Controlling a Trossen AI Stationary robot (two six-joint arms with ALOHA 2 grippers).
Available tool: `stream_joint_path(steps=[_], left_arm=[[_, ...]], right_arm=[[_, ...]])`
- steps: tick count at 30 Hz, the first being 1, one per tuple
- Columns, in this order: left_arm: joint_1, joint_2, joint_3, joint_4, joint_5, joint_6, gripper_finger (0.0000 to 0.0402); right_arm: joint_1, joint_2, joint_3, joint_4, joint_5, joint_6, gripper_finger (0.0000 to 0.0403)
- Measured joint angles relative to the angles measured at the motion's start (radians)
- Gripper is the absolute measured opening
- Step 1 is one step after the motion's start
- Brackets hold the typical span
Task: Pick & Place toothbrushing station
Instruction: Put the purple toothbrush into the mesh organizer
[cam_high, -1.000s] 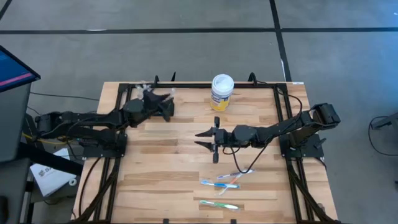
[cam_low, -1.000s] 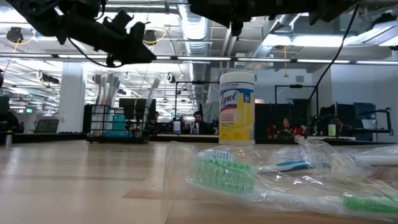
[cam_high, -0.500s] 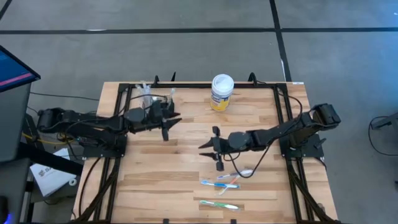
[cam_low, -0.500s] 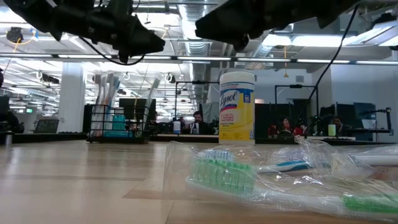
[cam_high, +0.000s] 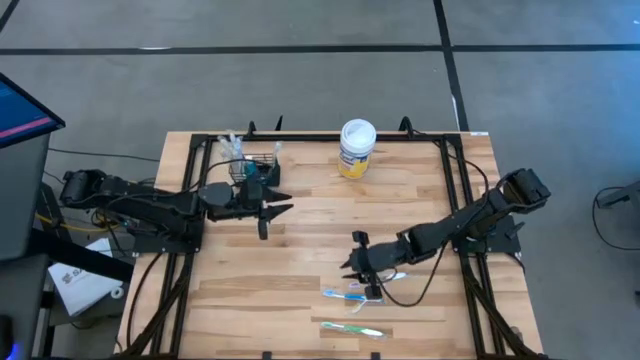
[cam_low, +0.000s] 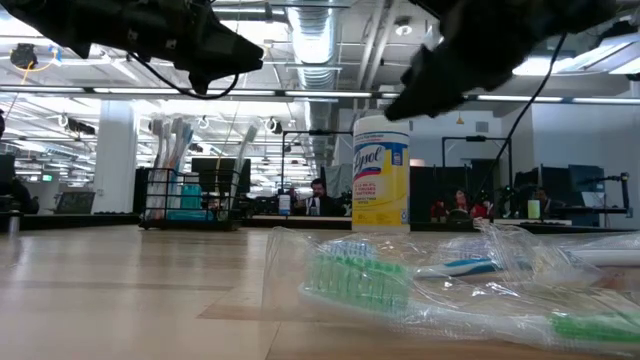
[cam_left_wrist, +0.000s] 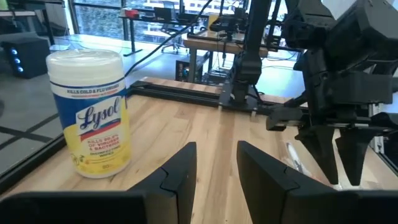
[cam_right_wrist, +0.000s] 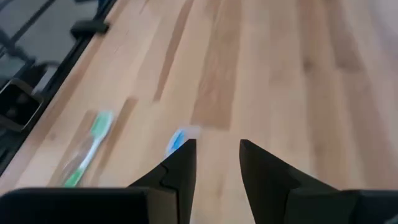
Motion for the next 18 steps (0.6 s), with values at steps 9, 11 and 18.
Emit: stream_joint_path(steps=[9,11,18], left_arm=[[-0.001,0.000,0.000,0.000,0.000,0.000,0.0108],[-0.001,0.000,0.000,-0.001,0.000,0.000,0.0108],[-0.001,0.000,0.000,-0.002,0.000,0.000,0.0108]], right_arm=[[0.080,0.000,0.000,-0.155,0.024,0.153,0.0113],[0.097,0.000,0.000,-0.175,0.044,0.172,0.0113],[0.126,0.014,-0.001,-0.231,0.102,0.207,0.0113]])
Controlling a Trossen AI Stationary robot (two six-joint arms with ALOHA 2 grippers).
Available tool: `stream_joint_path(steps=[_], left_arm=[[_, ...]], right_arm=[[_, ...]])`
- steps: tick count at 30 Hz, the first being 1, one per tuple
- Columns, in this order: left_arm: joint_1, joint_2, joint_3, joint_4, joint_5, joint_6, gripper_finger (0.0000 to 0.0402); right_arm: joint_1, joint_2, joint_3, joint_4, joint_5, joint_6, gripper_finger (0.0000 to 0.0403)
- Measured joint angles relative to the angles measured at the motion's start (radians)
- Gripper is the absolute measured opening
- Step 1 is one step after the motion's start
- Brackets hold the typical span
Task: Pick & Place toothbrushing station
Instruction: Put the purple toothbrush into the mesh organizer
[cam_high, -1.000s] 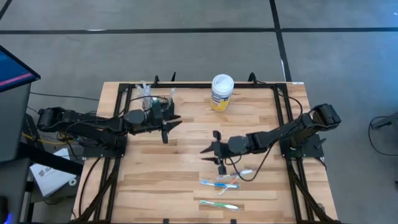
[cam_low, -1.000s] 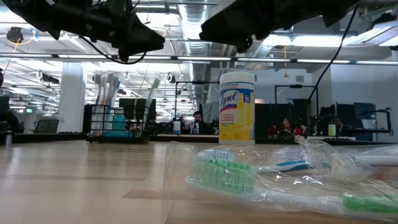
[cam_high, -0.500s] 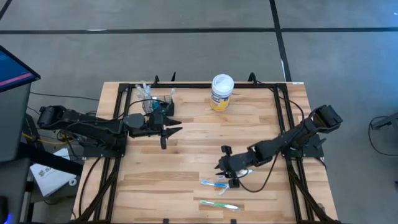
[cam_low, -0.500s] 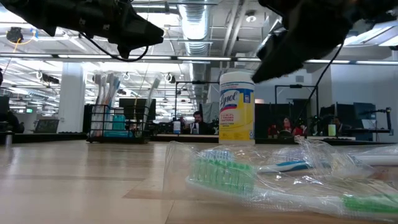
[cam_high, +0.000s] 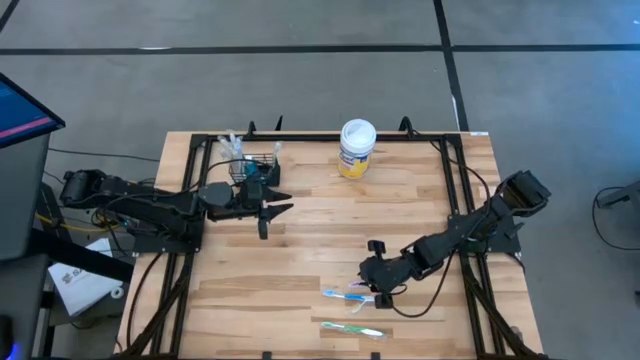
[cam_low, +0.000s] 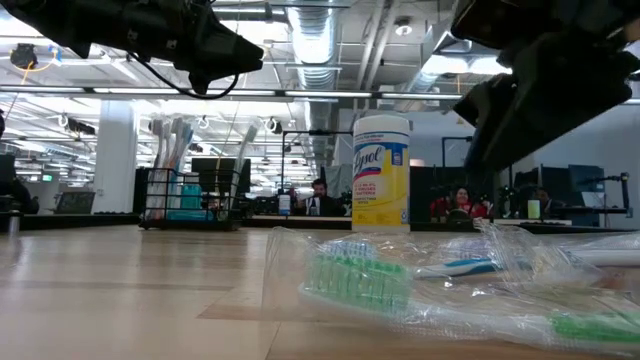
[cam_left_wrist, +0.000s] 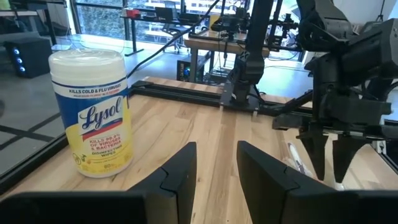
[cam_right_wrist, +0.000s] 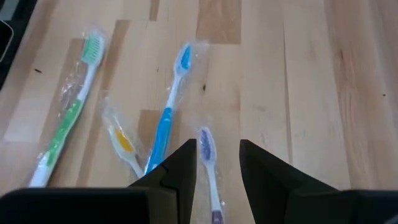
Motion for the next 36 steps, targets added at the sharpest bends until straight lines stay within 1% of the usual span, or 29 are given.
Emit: stream_joint_path(steps=[8,16,26,36], left_arm=[[0.000,0.000,0.000,-0.004,0.000,0.000,0.0108],[0.000,0.000,0.000,-0.006,0.000,0.000,0.0108],[0.000,0.000,0.000,-0.007,0.000,0.000,0.0108],[0.000,0.000,0.000,-0.007,0.000,0.000,0.0108]], right_arm=[[0.005,0.065,0.002,-0.004,0.003,0.015,0.0113],[0.003,0.126,0.000,0.007,-0.017,0.029,0.0113],[0.006,0.130,0.000,0.004,-0.039,0.041,0.0113],[0.023,0.130,0.000,0.003,-0.037,0.041,0.0113]])
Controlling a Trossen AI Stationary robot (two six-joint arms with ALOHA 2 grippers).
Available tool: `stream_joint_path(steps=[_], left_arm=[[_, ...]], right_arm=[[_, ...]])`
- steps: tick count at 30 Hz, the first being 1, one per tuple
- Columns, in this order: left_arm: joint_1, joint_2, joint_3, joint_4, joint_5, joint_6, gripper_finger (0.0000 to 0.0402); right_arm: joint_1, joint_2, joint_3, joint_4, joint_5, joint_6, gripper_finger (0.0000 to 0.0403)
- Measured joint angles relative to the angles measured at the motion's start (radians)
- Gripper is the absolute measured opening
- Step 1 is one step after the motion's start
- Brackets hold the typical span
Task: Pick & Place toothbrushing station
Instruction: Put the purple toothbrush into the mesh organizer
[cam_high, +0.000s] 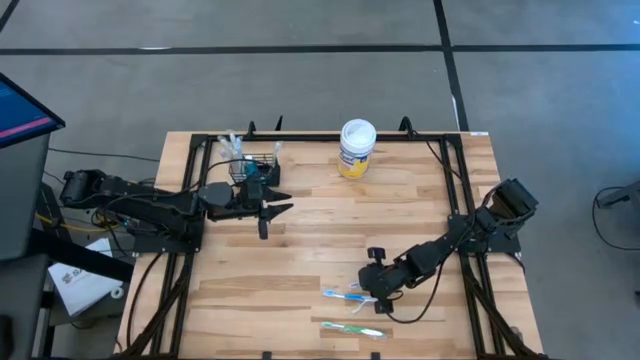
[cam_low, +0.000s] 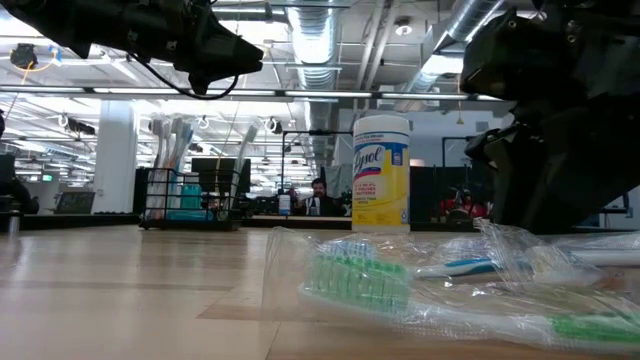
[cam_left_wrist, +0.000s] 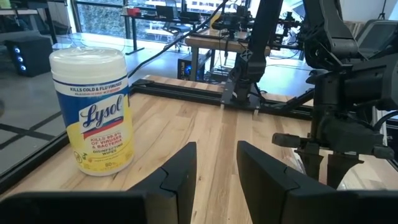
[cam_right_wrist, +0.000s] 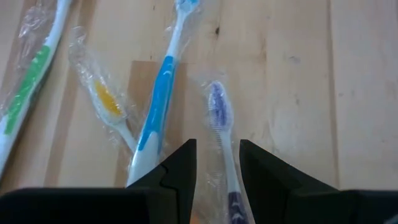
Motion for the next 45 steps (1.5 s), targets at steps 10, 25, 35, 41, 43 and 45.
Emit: stream_joint_path(steps=[10,25,35,41,43,45], left_arm=[[0.000,0.000,0.000,0.000,0.000,0.000,0.0108],[0.000,0.000,0.000,0.000,0.000,0.000,0.0108],[0.000,0.000,0.000,0.000,0.000,0.000,0.0108],[0.000,0.000,-0.017,0.001,0.000,0.000,0.0108],[0.000,0.000,-0.021,0.003,0.000,0.000,0.0108],[0.000,0.000,-0.021,0.005,0.000,0.000,0.0108]], right_arm=[[0.000,0.000,0.000,0.000,0.026,0.000,0.0113],[0.000,0.000,-0.005,0.010,0.028,0.000,0.0113],[-0.002,0.084,0.014,0.038,0.023,-0.001,0.0113],[-0.003,0.076,0.026,0.033,0.028,-0.009,0.0096],[-0.003,0.076,0.026,0.034,0.028,-0.009,0.0074],[-0.003,0.076,0.026,0.034,0.028,-0.009,0.0045]])
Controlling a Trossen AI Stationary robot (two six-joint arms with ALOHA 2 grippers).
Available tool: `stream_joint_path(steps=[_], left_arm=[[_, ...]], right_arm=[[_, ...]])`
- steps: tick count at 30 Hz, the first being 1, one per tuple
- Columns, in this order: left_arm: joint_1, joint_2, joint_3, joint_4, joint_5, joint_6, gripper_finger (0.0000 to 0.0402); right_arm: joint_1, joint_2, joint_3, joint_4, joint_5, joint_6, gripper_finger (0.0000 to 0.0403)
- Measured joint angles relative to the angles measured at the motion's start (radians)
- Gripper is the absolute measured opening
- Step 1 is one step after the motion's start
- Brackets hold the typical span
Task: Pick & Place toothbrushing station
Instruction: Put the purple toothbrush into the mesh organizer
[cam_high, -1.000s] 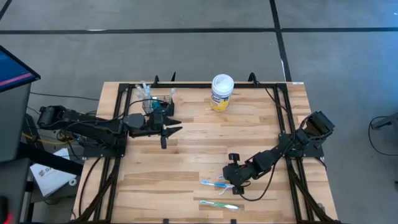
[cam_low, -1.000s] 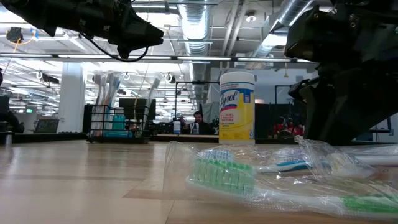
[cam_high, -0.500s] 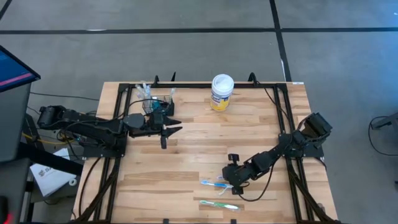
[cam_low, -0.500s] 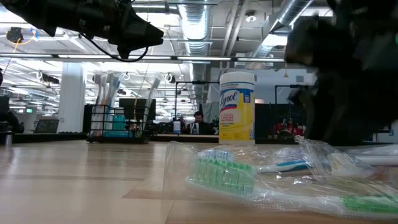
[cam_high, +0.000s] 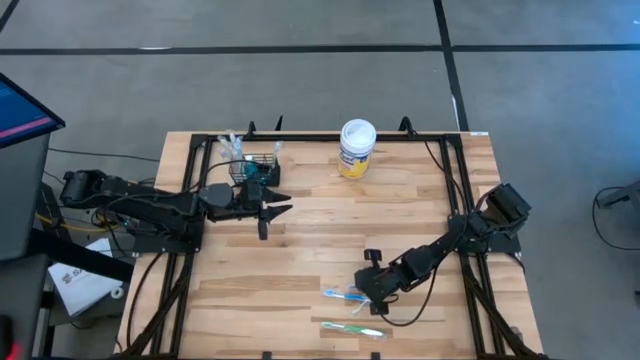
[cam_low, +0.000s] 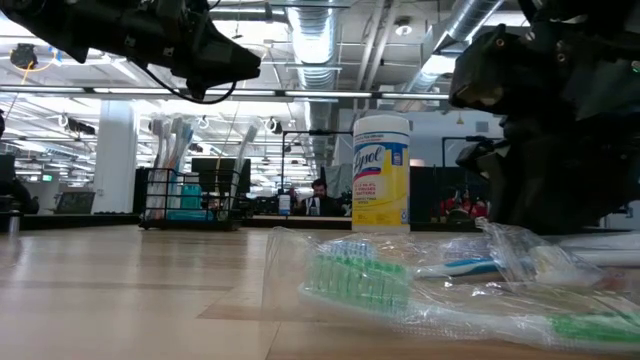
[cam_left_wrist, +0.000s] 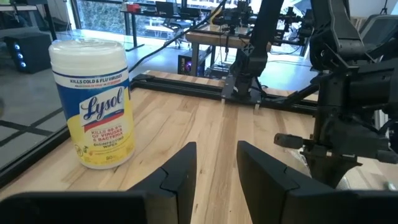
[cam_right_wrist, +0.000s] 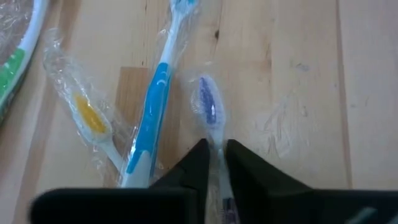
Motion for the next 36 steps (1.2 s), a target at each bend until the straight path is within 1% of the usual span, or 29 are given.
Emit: stream_joint_path(steps=[2,3,6,10,15,19,26,30,36], left_arm=[[0.000,0.000,0.000,0.004,0.000,0.000,0.0108],[0.000,0.000,0.000,0.004,0.000,0.000,0.0108],[0.000,0.000,0.000,0.005,0.000,0.000,0.0108],[0.000,0.000,-0.001,0.006,0.000,0.000,0.0108],[0.000,0.000,-0.001,0.010,0.000,0.000,0.0108],[0.000,0.000,-0.001,0.013,0.000,0.000,0.0108],[0.000,0.000,-0.002,0.016,0.000,0.000,0.0108],[0.000,0.000,-0.002,0.018,0.000,0.000,0.0108],[0.000,0.000,-0.002,0.018,0.000,0.000,0.0108]], right_arm=[[0.000,-0.001,0.000,0.000,-0.001,0.000,0.0015],[0.000,-0.001,0.000,-0.001,-0.002,0.000,0.0010],[-0.005,-0.001,0.002,-0.004,-0.002,0.000,0.0015],[-0.010,0.001,0.017,-0.012,-0.006,-0.010,0.0004],[-0.025,-0.009,0.029,-0.007,0.000,-0.028,0.0002],[-0.036,-0.033,0.029,-0.002,0.058,-0.032,0.0001],[-0.040,-0.143,0.030,0.112,0.154,-0.161,0.0001],[-0.053,-0.195,0.031,0.178,0.188,-0.240,0.0001],[-0.098,-0.217,0.031,0.296,0.210,-0.329,0.0001]])
